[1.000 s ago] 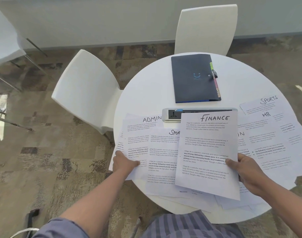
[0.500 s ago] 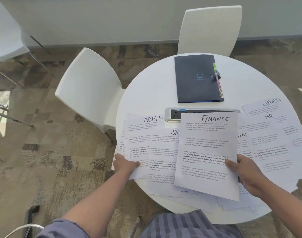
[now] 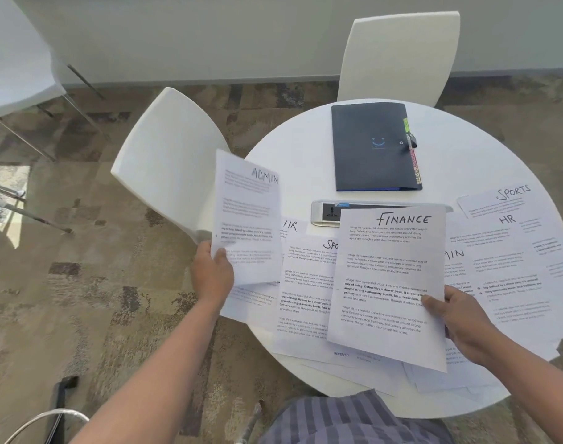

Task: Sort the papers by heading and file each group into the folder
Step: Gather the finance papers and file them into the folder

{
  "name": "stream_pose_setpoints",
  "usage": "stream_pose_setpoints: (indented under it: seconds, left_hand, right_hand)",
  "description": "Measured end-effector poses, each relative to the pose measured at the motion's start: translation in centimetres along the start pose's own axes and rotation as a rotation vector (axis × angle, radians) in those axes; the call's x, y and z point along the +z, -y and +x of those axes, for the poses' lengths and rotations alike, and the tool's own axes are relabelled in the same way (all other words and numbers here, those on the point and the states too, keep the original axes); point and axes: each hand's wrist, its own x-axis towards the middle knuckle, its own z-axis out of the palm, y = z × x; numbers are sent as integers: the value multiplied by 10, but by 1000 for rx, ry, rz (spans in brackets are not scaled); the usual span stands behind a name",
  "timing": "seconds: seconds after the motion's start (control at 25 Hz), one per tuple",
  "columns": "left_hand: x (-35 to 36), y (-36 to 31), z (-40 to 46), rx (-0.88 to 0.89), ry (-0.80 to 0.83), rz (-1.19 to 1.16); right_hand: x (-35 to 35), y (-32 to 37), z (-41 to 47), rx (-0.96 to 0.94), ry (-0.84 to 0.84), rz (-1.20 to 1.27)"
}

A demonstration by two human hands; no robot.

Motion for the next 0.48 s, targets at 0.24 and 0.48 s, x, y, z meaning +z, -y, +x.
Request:
stream_pose_setpoints:
  seconds: [0.24, 0.48]
  left_hand:
    - [-20, -30, 18, 62, -65, -221]
    - [18, 2, -8, -194, 385, -191]
  right_hand:
    - [-4, -2, 4, -11, -27, 27]
    - [-14, 0, 5, -43, -94, 55]
